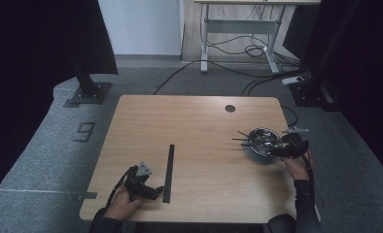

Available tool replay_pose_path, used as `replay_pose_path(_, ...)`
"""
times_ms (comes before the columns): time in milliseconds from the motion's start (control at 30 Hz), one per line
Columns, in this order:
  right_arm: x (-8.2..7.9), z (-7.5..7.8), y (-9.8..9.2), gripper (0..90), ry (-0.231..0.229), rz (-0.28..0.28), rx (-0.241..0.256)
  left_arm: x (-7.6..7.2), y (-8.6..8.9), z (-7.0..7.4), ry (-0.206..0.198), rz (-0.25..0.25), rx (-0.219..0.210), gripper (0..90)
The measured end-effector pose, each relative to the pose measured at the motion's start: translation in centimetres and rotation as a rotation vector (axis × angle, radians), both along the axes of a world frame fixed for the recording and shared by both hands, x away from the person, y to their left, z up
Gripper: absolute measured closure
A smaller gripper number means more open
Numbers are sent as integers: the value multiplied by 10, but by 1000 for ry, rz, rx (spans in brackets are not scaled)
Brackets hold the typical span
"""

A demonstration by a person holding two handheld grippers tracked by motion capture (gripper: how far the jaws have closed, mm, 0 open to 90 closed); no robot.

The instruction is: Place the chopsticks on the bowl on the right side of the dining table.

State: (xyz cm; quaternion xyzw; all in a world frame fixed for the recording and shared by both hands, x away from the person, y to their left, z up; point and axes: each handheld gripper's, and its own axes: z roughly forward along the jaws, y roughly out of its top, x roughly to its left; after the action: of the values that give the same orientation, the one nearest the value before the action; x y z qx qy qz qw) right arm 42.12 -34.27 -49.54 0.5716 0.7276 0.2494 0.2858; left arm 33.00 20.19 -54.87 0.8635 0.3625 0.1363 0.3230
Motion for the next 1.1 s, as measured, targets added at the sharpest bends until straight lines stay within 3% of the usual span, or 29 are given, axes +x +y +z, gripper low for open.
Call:
replay_pose_path(700,8,-4,-12,80,-64,-65,-40,0,0,0,-1,0,1,0)
replay_pose_path(933,3,-1,-14,121,-84,-54,-7,0,0,0,-1,0,1,0)
replay_pose_path(967,-1,3,-13,127,-85,-33,27,0,0,0,-1,1,0,0)
replay_pose_path(1100,-5,8,-7,139,-89,9,77,0,0,0,-1,1,1,0)
